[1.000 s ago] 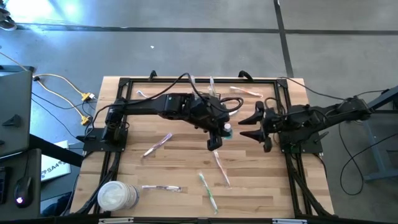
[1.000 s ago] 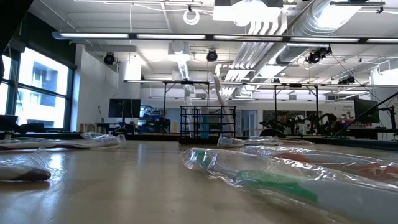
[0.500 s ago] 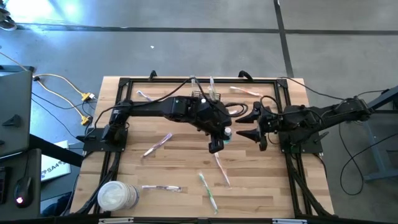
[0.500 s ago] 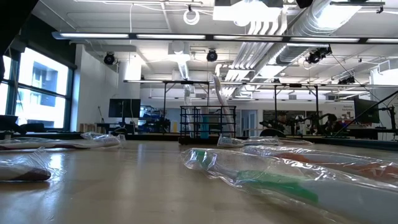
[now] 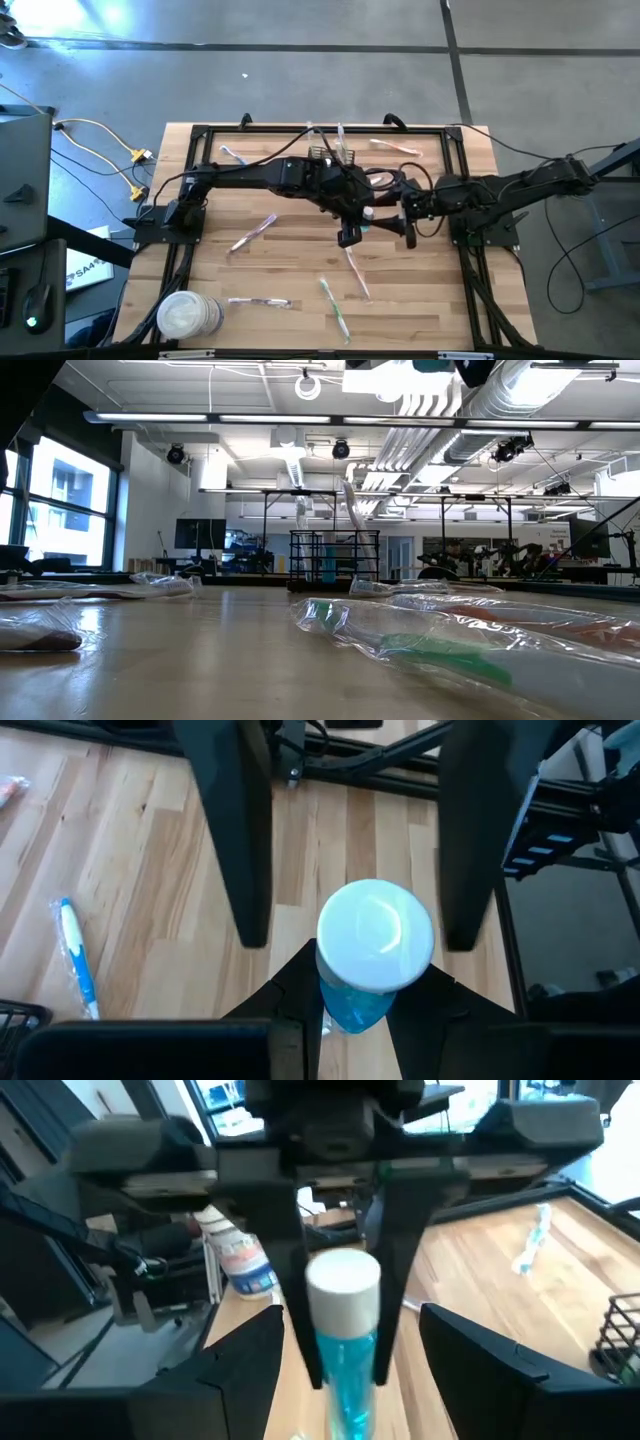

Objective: Pick & Place toothbrushing station
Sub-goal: Put the blue mouthwash into the mesh organizer

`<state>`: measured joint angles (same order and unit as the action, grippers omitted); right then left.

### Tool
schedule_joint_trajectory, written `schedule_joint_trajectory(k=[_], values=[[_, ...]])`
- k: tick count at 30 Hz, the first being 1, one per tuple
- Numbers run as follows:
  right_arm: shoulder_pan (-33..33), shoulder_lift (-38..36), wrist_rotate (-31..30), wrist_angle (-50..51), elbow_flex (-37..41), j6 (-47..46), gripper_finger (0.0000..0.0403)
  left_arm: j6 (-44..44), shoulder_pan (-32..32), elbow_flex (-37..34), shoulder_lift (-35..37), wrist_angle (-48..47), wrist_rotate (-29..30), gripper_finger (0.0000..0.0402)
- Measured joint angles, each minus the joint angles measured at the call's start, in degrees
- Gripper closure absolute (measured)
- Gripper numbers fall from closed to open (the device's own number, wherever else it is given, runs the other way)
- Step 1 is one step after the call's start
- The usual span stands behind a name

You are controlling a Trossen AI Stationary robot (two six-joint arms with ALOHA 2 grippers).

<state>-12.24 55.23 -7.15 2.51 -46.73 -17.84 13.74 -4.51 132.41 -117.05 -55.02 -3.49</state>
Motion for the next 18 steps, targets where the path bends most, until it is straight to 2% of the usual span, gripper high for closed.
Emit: schedule_joint_trajectory(k=[18], values=[[2.7,0.5,3.2,-0.7,0.0,3.5,0.0174,-0.4,0.0,0.0,0.0,0.0,1.1,0.0325]])
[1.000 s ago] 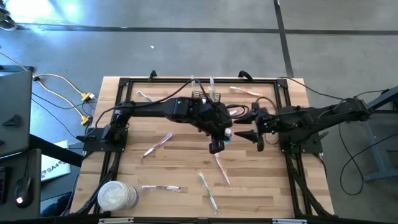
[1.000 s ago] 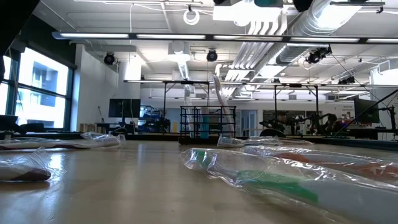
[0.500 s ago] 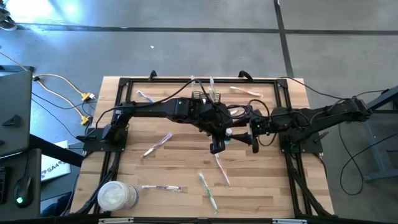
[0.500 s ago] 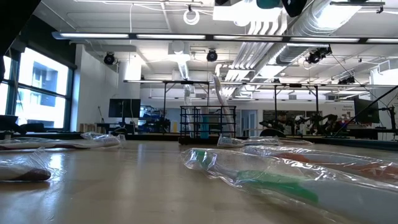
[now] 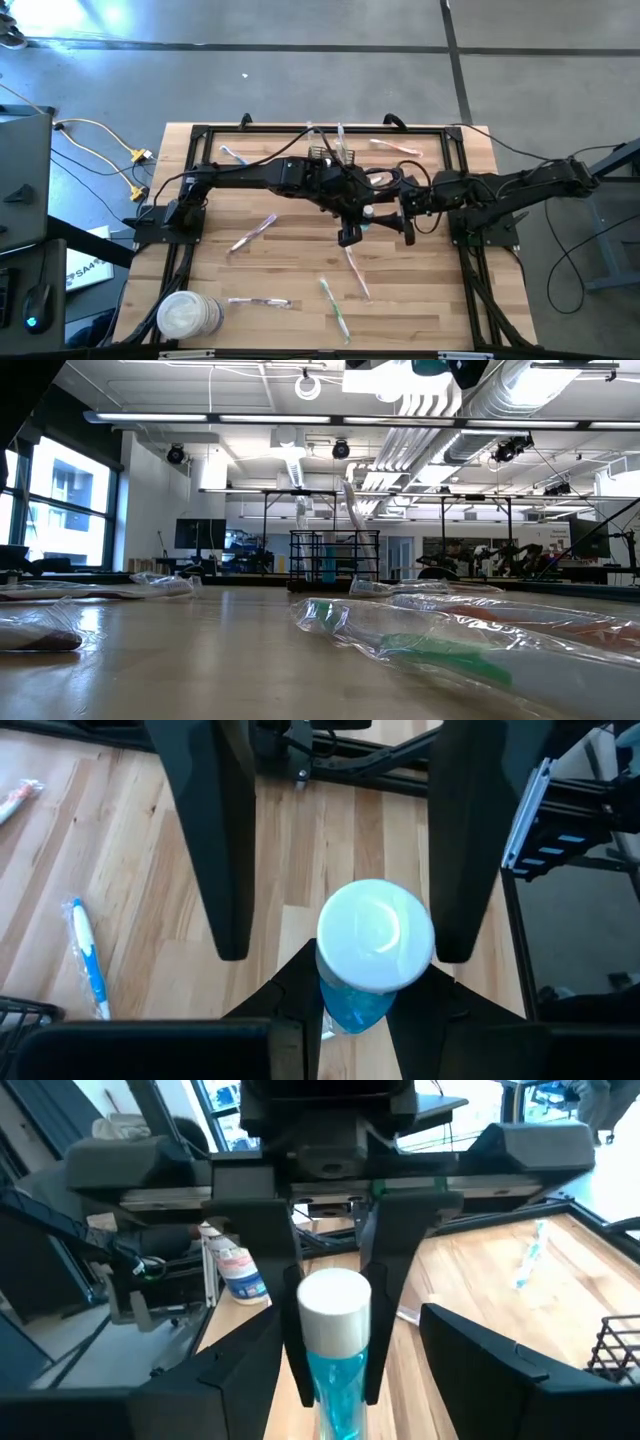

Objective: Pick & Place toothbrushing station
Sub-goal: Put the blue mouthwash into the mesh organizer

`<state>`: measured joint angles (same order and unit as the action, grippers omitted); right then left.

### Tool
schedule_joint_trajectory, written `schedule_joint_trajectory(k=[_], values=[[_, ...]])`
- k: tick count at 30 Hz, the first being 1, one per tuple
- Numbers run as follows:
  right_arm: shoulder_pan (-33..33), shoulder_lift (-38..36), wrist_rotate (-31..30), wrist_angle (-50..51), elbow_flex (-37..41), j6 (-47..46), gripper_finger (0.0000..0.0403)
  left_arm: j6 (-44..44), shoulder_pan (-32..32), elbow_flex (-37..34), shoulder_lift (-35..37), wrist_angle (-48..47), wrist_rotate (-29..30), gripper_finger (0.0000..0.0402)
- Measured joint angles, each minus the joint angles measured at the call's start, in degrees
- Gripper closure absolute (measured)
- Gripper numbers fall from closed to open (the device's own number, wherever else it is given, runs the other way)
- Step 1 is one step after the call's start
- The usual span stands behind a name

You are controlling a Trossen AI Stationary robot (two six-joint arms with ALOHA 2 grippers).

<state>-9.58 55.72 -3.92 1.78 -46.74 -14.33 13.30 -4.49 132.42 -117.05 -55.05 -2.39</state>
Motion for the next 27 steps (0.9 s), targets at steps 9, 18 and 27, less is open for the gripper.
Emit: schedule_joint_trajectory(k=[9,18,27], values=[[0.0,0.0,1.4,0.0,0.0,2.5,0.0221,-0.1,0.0,0.0,-0.6,0.6,0.0,0.0325],[0.0,0.0,2.8,0.1,0.0,2.6,0.0271,0.0,0.4,0.0,-0.6,0.8,0.2,0.0325],[0.0,0.0,3.6,3.1,0.0,2.6,0.0272,0.0,0.4,-0.2,-0.6,-2.5,-1.9,0.0325]])
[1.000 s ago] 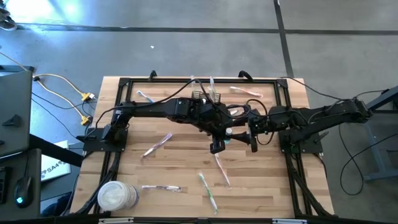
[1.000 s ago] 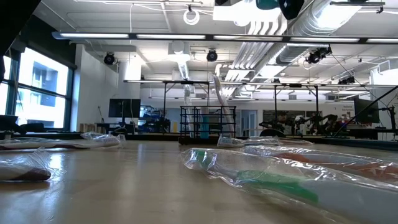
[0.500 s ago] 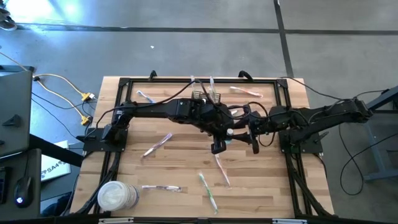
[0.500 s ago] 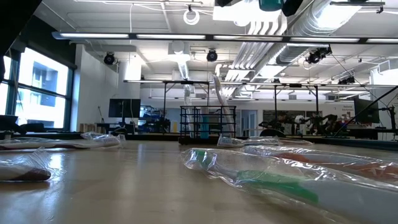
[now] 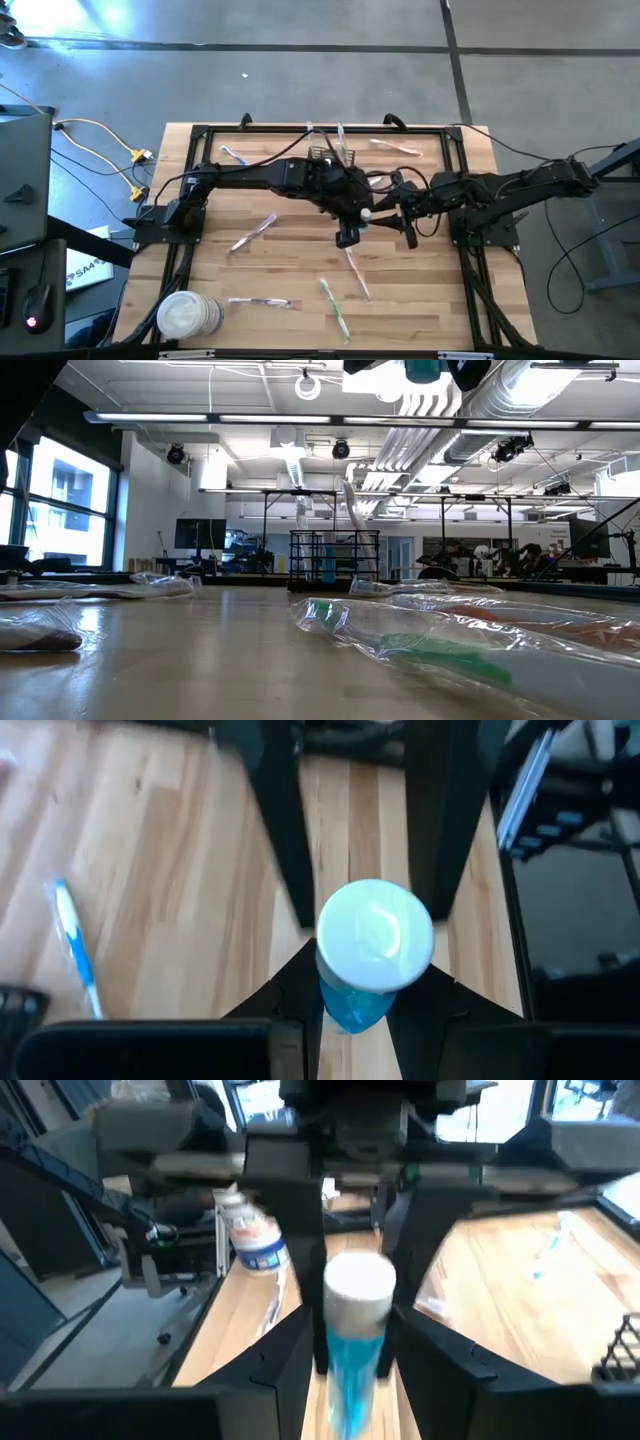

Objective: Pick & Place toothbrushing station
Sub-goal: Put the blue mouthwash into the mesh organizer

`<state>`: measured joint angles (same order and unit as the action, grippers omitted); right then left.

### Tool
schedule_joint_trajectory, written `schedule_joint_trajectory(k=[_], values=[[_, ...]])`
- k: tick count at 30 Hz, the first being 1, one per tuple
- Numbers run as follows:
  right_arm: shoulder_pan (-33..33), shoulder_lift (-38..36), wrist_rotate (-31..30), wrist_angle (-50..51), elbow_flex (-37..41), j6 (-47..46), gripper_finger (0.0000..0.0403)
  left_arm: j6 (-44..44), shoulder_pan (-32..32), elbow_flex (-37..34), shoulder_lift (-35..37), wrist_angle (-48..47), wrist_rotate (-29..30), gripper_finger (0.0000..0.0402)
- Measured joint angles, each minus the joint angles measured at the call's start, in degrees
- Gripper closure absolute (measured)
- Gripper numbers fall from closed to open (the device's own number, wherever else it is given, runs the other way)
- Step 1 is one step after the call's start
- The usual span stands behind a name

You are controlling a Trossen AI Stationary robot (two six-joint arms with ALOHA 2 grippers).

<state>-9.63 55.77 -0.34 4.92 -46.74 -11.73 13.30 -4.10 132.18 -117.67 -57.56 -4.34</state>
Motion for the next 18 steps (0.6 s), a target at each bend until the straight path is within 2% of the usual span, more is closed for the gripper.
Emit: schedule_joint_trajectory(k=[6,12,18], values=[[0.0,-0.2,0.0,4.1,0.0,-0.6,0.0272,0.0,0.0,0.0,0.0,-7.9,-2.6,0.0325],[0.0,1.5,-0.8,4.8,0.0,-0.7,0.0271,0.4,0.0,0.0,0.0,-8.9,-2.8,0.0325],[0.0,3.0,-1.4,4.0,0.0,-0.7,0.0234,0.5,0.0,-0.1,-1.9,-8.9,-2.2,0.0325]])
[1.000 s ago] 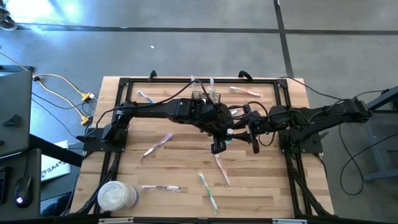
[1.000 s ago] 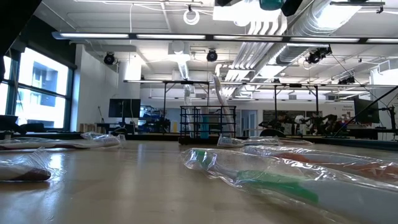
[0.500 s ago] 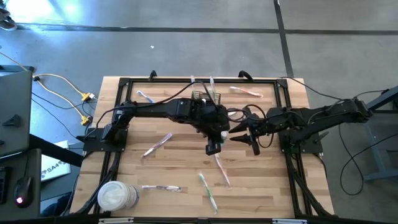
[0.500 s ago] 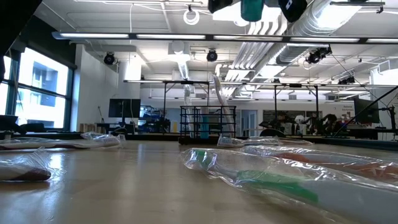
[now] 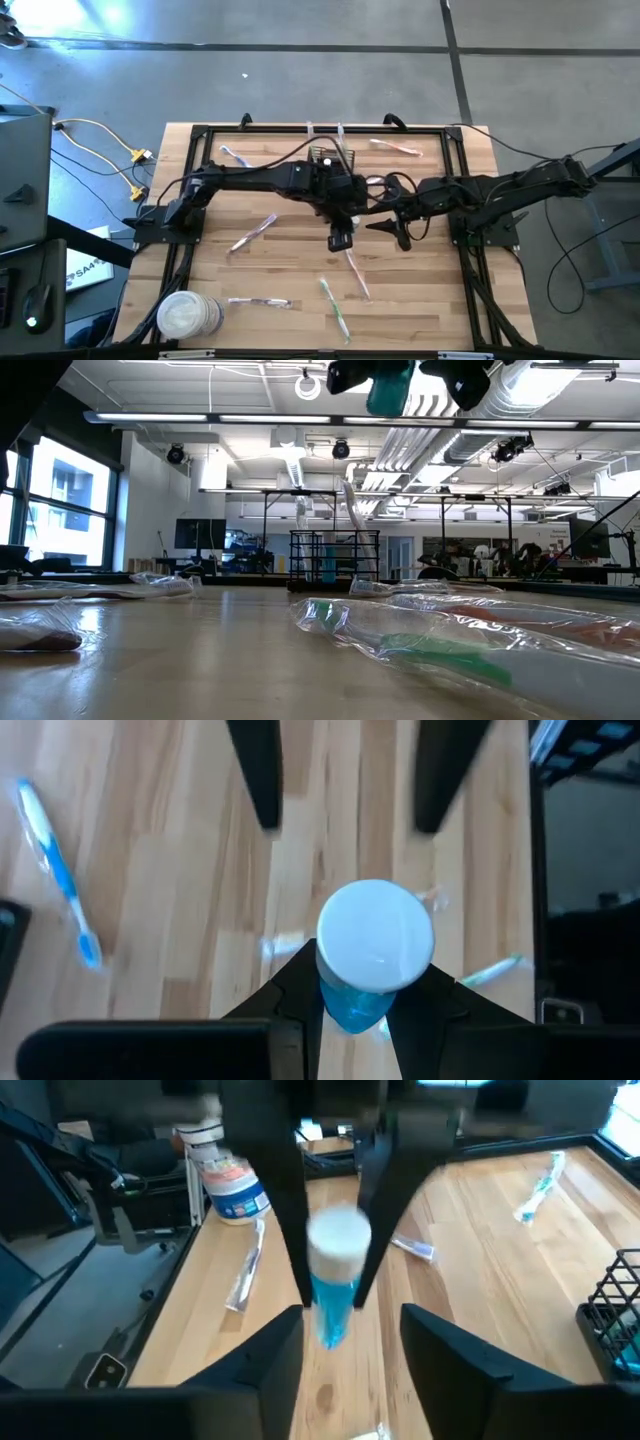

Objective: Pick & Place toothbrushing station
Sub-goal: Put the blue mouthwash into the mesh organizer

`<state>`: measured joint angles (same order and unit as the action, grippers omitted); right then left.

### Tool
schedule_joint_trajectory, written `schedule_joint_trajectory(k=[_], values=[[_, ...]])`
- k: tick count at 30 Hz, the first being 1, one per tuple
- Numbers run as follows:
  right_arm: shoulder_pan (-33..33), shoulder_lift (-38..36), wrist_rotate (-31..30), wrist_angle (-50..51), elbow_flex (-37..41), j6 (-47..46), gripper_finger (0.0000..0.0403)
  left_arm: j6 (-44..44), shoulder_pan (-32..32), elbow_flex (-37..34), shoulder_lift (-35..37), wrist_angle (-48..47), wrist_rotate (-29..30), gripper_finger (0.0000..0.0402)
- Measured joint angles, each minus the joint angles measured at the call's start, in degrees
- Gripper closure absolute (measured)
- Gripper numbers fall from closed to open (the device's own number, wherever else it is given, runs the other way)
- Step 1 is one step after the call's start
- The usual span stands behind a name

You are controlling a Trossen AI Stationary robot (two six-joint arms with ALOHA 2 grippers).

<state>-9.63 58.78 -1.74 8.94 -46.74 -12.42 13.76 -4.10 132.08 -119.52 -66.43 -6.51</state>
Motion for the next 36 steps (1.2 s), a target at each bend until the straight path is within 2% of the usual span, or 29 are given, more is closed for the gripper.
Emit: schedule_joint_trajectory(k=[5,9,18,27,36], values=[[0.0,-0.1,-2.3,-0.4,0.0,0.0,0.0193,-0.1,0.0,0.0,-2.8,-1.2,-0.8,0.0325],[0.0,0.3,-2.5,0.4,0.0,0.1,0.018,-0.5,0.0,0.0,-3.6,-0.4,-0.9,0.0325],[0.0,3.0,-2.3,-1.0,0.0,0.1,0.0179,-1.5,0.0,0.1,-3.4,3.4,-0.6,0.0325],[0.0,6.4,-0.7,-1.4,0.0,0.0,0.0179,-1.5,0.3,0.0,-4.4,3.1,-0.7,0.0325],[0.1,6.6,1.0,-1.9,0.0,0.0,0.0202,-1.5,0.3,0.0,-4.8,3.1,-0.6,0.0325]])
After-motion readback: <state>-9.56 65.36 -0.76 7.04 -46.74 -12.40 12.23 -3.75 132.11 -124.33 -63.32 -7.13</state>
